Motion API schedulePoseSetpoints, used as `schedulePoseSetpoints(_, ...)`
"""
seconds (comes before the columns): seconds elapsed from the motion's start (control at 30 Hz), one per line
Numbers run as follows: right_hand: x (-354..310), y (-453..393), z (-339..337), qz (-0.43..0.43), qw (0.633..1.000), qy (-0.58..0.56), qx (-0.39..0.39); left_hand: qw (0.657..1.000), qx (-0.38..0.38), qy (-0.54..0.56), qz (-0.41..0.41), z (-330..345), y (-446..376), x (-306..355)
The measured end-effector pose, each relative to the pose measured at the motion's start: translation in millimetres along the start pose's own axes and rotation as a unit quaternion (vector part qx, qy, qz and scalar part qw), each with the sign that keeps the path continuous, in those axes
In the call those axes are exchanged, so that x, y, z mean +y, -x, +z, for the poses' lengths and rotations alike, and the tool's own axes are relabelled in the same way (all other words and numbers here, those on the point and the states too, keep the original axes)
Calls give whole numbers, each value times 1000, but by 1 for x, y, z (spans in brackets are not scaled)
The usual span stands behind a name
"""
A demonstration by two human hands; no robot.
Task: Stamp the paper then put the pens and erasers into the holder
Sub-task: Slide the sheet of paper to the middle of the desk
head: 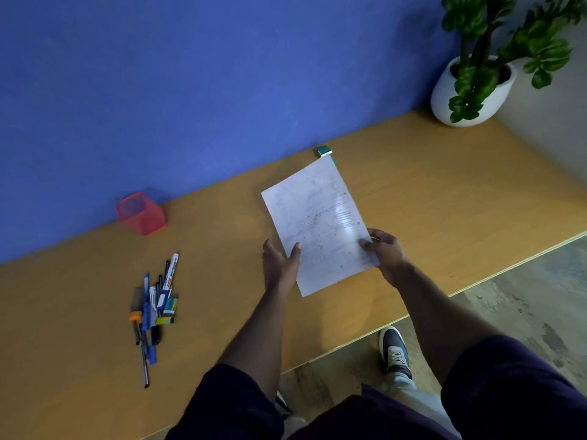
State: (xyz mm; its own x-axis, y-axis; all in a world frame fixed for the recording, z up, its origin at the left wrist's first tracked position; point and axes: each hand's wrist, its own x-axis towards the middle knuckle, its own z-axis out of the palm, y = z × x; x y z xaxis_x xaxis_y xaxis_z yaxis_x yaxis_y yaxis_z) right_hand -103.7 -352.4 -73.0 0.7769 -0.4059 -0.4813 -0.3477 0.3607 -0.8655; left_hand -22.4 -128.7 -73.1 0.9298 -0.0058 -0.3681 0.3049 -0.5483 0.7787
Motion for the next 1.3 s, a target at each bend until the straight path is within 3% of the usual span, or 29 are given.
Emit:
schedulePoseSetpoints(0.2,-4,-4,40,9,998,19,-54,993,34,105,-42,-32,-9,-20)
schedulePoseSetpoints(0.43,13,-16,63,-13,969,239,-61,993,92,68,-28,-61,-6,-38)
schedulePoseSetpoints(0.8,12,-27,94,-104,881,462,12,982,59,-179,23,-72,-3,-61)
schedulePoseSetpoints(0.93,17,-31,100,-100,854,510,-8,963,56,-258,57,-76,0,-69)
schedulePoseSetpoints(1.07,29,-30,100,-192,769,610,-18,934,45,-341,96,-81,-2,-77)
schedulePoseSetpoints(1.2,34,-28,99,-214,751,617,-99,913,-14,-385,131,-79,-4,-88)
schedulePoseSetpoints(1.3,34,-29,98,-216,735,631,-119,910,-16,-391,135,-76,-4,-93)
